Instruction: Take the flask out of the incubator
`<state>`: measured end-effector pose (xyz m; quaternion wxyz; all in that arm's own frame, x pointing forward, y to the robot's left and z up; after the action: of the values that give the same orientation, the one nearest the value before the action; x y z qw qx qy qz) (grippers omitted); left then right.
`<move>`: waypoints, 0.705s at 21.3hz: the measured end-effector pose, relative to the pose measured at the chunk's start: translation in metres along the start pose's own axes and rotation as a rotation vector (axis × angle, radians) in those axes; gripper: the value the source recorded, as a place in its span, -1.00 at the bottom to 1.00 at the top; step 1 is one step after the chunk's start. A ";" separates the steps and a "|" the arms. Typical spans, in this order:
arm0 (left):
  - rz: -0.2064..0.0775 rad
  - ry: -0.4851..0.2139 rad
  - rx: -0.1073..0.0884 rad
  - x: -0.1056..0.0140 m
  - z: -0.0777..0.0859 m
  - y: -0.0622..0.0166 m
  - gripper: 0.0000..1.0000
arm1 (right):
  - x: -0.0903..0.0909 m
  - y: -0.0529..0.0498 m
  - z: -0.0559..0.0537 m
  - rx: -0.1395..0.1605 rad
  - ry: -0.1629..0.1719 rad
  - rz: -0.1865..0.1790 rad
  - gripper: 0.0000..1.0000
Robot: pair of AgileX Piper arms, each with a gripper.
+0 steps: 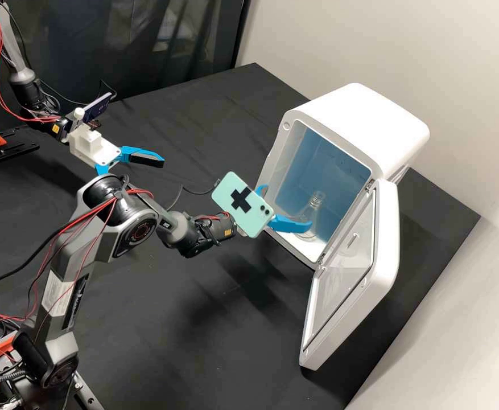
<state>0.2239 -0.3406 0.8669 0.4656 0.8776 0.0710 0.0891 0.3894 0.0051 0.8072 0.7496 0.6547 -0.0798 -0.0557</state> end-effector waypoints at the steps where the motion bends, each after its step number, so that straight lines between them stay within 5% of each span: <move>1: -0.001 -0.002 0.000 0.000 0.001 -0.0001 1.00 | -0.001 0.001 0.005 0.004 -0.014 0.000 1.00; 6: 0.001 -0.004 0.001 0.000 0.001 0.0003 1.00 | 0.000 0.005 0.012 0.010 -0.033 0.010 1.00; 10: 0.001 -0.004 0.001 0.000 0.001 0.0003 1.00 | 0.019 0.004 0.010 0.002 -0.041 0.036 1.00; 15: 0.001 -0.004 0.001 0.000 0.001 0.0003 1.00 | 0.034 -0.006 -0.002 -0.032 -0.051 -0.003 1.00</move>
<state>0.2238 -0.3419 0.8663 0.4652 0.8781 0.0696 0.0874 0.4229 0.0002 0.8027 0.7575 0.6413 -0.0970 -0.0747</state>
